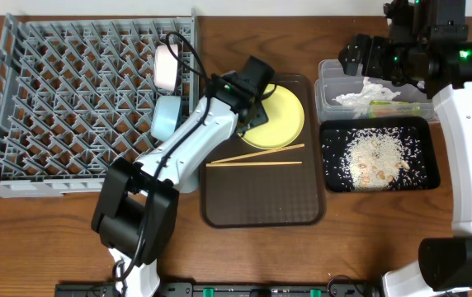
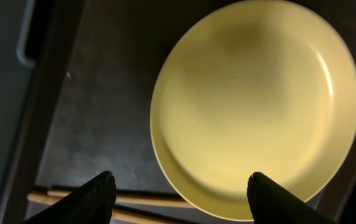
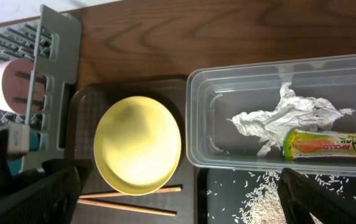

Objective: Sort waste into correct bins and load items into the dishwasher
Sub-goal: 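Move the left gripper right to the yellow plate on the tray, then close the left gripper on the yellow plate's left rim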

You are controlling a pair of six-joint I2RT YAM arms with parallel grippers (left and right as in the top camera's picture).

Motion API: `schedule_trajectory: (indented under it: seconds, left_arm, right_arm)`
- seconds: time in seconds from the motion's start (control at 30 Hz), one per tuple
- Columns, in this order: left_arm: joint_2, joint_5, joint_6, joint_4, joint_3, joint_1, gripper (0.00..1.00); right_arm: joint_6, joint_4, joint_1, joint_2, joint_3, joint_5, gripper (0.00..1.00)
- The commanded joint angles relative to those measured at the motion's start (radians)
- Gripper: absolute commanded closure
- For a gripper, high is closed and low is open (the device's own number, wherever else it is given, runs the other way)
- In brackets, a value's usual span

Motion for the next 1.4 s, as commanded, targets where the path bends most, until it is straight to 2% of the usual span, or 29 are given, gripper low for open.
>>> schedule_trajectory:
  seconds: [0.0, 0.1, 0.27, 0.4, 0.53, 0.77, 0.97, 1.17, 1.37]
  left_arm:
    - [0.001, -0.031, -0.092, 0.016, -0.038, -0.008, 0.31]
    - [0.001, -0.034, -0.139, 0.026, -0.064, -0.008, 0.32]
    - [0.001, -0.038, -0.227, 0.066, -0.109, -0.014, 0.39]
    - [0.015, -0.028, -0.222, 0.116, -0.134, -0.023, 0.43]
    - [0.042, 0.032, -0.159, 0.149, -0.134, -0.023, 0.45]
    - [0.053, 0.035, -0.159, 0.137, -0.134, -0.023, 0.46]
    - [0.093, 0.093, -0.166, 0.135, -0.133, -0.008, 0.46]
    - [0.123, 0.143, -0.168, 0.146, -0.133, 0.021, 0.53]
    - [0.135, 0.143, -0.174, 0.152, -0.132, 0.023, 0.55]
  right_arm:
    - [0.007, -0.001, 0.006, 0.006, 0.000, 0.003, 0.01]
    - [0.007, -0.001, 0.006, 0.006, 0.000, 0.003, 0.01]
    - [0.007, -0.001, 0.006, 0.006, 0.000, 0.003, 0.01]
    - [0.007, -0.001, 0.006, 0.006, 0.000, 0.003, 0.01]
    - [0.007, -0.001, 0.006, 0.006, 0.000, 0.003, 0.01]
    - [0.007, -0.001, 0.006, 0.006, 0.000, 0.003, 0.01]
    - [0.007, -0.001, 0.006, 0.006, 0.000, 0.003, 0.01]
    - [0.007, -0.001, 0.006, 0.006, 0.000, 0.003, 0.01]
    - [0.007, -0.001, 0.006, 0.006, 0.000, 0.003, 0.01]
